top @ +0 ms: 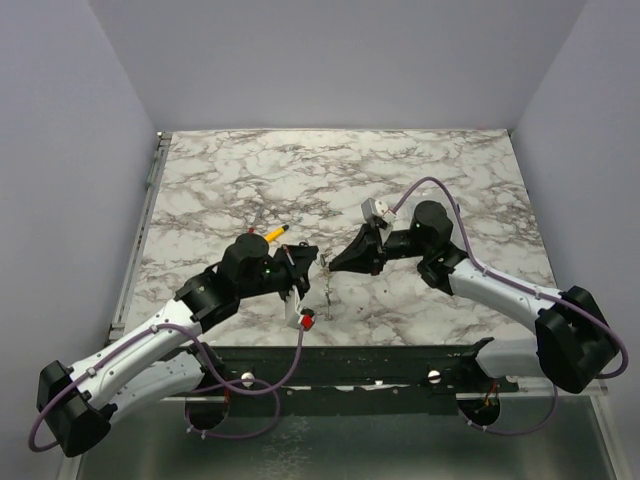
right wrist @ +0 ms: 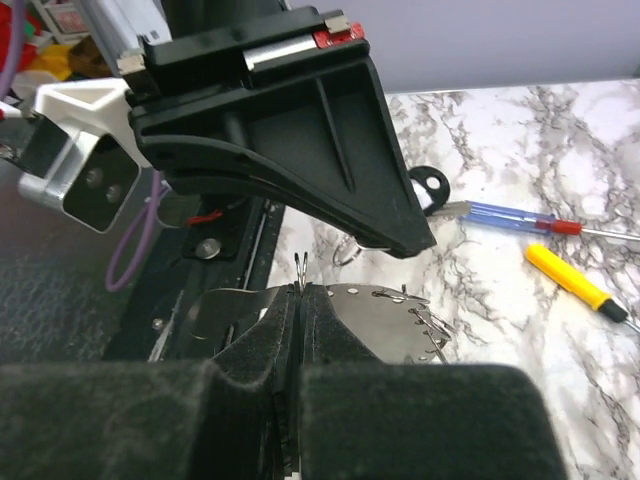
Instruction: Remove the keys from the keyring
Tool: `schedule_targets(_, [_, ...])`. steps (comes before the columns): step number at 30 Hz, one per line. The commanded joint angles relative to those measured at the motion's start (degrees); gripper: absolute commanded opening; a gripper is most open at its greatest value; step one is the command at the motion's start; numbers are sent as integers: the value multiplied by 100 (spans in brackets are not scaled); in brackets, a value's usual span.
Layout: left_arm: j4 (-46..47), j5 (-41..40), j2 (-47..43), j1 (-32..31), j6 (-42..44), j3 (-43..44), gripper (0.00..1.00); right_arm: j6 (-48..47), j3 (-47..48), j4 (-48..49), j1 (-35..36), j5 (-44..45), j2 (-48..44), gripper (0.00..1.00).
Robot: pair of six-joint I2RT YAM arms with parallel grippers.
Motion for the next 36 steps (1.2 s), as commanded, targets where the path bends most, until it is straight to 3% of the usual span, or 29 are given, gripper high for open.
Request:
schedule_targets(1, [173,19,-38,-1,33,-94,0,847,-75,995,-34,-556,124,1])
schedule_targets(16, [256,-81,-389,-1,-728,-155,0,1330,-192,1451,-269,-447,264,1])
schedule_targets(19, [212,-313,-217,3,-1463,14,0,1379,-205,1437,-366,-398,289,1])
schedule_targets(25, [-312,-1123,839,108,-4232,944,0,1651,-371,1831,-677,-628,140,1])
schedule_targets(28, [-640,-513,1272,600,-5075,1214,0,1614,-362,1811,-766,-809,81,1])
schedule_targets(32, [-782,474,1734,1474,-5604,1277,0,1502,-345,1682,-806,-1043,31,1])
schedule_targets(36, [-785,965,2291,2027,-6158,1272,0,1312,-254,1415,-814,-1215,34,1])
